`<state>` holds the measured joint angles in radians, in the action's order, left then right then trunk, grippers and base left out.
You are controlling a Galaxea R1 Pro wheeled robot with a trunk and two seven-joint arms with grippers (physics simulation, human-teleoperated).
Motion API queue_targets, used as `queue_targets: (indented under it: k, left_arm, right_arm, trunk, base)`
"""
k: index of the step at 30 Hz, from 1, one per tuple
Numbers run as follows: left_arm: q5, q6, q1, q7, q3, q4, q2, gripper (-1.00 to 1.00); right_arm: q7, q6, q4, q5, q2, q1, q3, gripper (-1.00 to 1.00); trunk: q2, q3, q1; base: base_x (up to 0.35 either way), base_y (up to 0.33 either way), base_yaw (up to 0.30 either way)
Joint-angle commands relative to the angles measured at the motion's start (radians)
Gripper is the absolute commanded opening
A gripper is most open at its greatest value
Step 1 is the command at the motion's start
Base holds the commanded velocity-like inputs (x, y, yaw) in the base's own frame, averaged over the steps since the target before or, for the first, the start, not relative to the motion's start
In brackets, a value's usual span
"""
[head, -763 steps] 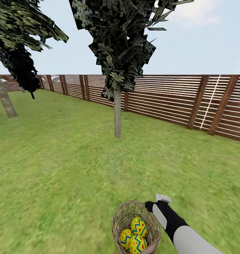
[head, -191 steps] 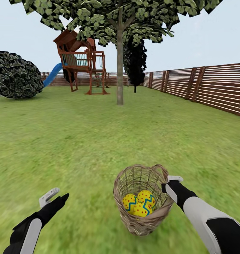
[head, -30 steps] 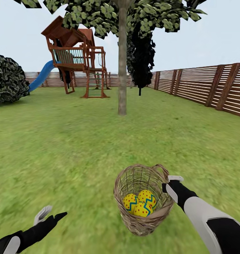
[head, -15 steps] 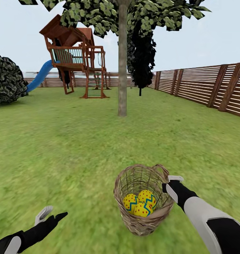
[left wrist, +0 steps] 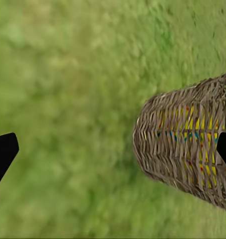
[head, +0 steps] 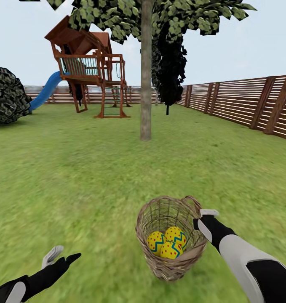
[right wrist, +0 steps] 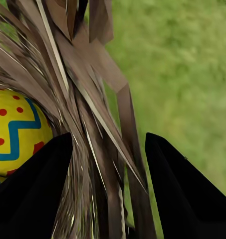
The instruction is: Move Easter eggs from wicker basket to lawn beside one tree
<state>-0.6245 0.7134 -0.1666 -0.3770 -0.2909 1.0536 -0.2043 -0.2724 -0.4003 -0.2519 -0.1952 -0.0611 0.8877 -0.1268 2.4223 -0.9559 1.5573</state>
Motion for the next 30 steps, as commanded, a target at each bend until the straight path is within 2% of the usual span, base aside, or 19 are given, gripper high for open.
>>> queue_targets:
  k: [1,9,27,30]
  left_arm:
    - [-0.002,0.008,-0.001,-0.002,-0.002,0.0,0.0,1.0]
    - [0.0,0.006,-0.001,0.0,-0.002,0.0,0.001,1.0]
    - [0.002,0.005,-0.001,0.0,-0.001,0.0,0.003,1.0]
    - [0.002,0.005,-0.001,0.0,-0.001,0.0,0.002,1.0]
  right_arm:
    - [-0.005,-0.005,-0.003,-0.012,-0.001,0.0,-0.005,-1.0]
    - [-0.005,-0.005,-0.003,-0.012,-0.001,0.0,-0.005,-1.0]
    - [-0.005,-0.005,-0.003,-0.01,-0.001,0.0,-0.005,-1.0]
    - [-0.005,-0.005,-0.003,-0.01,-0.001,0.0,-0.005,-1.0]
  trunk:
    - [0.0,-0.001,0.0]
    - [0.0,-0.001,0.0]
    - [-0.126,0.055,-0.069]
    - [-0.126,0.055,-0.069]
  base:
    - [0.334,0.0,0.0]
    - [0.334,0.0,0.0]
    - [0.334,0.0,0.0]
    - [0.334,0.0,0.0]
